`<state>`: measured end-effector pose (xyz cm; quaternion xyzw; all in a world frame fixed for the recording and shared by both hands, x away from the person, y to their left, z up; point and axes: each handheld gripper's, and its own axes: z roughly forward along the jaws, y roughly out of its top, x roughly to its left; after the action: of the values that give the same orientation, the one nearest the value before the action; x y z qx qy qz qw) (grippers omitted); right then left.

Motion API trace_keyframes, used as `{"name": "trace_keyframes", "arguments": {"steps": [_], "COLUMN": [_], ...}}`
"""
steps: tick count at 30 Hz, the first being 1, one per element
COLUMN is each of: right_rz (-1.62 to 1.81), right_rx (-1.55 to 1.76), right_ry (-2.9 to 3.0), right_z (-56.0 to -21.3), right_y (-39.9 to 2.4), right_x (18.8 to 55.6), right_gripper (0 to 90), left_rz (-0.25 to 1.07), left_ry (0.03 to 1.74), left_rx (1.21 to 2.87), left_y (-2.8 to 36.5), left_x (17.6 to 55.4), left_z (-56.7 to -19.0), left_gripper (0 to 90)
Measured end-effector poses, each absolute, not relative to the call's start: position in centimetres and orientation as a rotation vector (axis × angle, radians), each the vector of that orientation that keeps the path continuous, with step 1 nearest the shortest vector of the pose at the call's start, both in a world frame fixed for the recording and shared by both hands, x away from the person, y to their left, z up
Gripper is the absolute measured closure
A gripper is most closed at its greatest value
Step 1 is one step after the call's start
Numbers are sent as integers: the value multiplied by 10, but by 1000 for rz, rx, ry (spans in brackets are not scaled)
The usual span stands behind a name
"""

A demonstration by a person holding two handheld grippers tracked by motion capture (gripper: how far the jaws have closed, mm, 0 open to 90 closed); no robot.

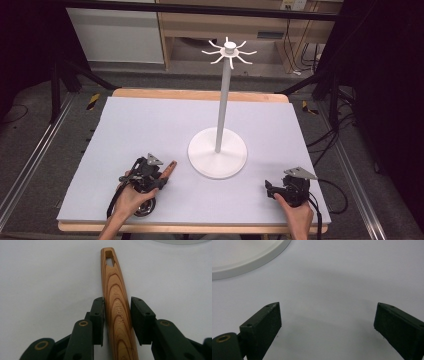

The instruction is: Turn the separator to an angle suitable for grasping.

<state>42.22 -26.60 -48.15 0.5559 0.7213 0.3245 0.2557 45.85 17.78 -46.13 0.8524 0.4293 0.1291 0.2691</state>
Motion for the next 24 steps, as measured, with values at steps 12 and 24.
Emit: {"name": "trace_keyframes", "arguments": {"steps": [12, 24], "right_rz": [882, 888], "right_rx": [1518, 1534], "right_ry": [1963, 1977], "right_z": [-483, -483], "right_y": [-267, -267], "right_x": [423, 424], "right_gripper": [80, 80], "left_rz": [368, 265], "left_ry": [1109, 1137], "left_rx": [2370, 2460], "left_y": [170, 163], "left_x": [471, 485], "left_z": [-447, -452], "left_gripper": [575, 618]}}
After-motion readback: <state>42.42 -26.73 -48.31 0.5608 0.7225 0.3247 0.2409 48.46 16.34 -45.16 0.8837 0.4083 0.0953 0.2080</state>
